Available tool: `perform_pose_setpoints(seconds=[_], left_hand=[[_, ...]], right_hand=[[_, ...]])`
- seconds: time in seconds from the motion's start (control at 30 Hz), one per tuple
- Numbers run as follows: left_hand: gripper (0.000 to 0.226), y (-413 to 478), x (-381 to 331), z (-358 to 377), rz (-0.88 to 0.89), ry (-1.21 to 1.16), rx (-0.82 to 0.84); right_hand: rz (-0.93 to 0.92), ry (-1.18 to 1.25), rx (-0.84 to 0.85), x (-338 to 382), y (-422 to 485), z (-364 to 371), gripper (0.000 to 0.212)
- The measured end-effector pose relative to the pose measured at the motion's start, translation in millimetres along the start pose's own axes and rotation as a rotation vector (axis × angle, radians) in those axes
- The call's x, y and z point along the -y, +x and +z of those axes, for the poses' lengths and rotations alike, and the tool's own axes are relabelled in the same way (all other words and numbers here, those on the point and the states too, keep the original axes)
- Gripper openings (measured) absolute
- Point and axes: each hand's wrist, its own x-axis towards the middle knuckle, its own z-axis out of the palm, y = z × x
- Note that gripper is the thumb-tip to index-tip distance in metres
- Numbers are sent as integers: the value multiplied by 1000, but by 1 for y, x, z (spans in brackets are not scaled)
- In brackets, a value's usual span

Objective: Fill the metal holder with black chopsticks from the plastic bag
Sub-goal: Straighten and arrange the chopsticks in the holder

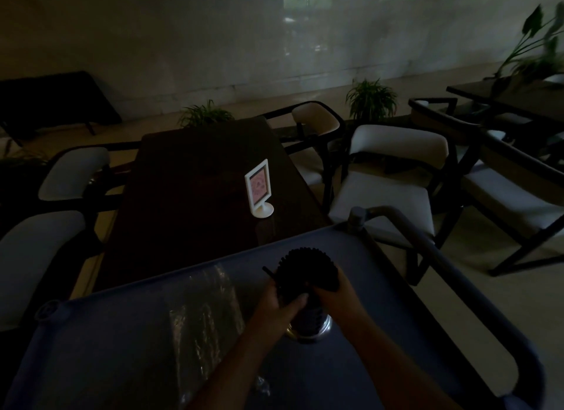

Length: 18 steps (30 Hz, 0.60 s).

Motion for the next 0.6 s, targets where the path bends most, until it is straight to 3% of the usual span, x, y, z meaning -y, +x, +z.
perform_pose_setpoints(seconds=[0.33, 0.6], left_hand=[[29, 16, -17, 11, 91, 132, -225], [28, 18, -23, 16, 97, 220, -188]], right_hand=[[-6, -43, 39, -6, -4, -3, 39], [21, -103, 23, -8, 0, -3, 42]])
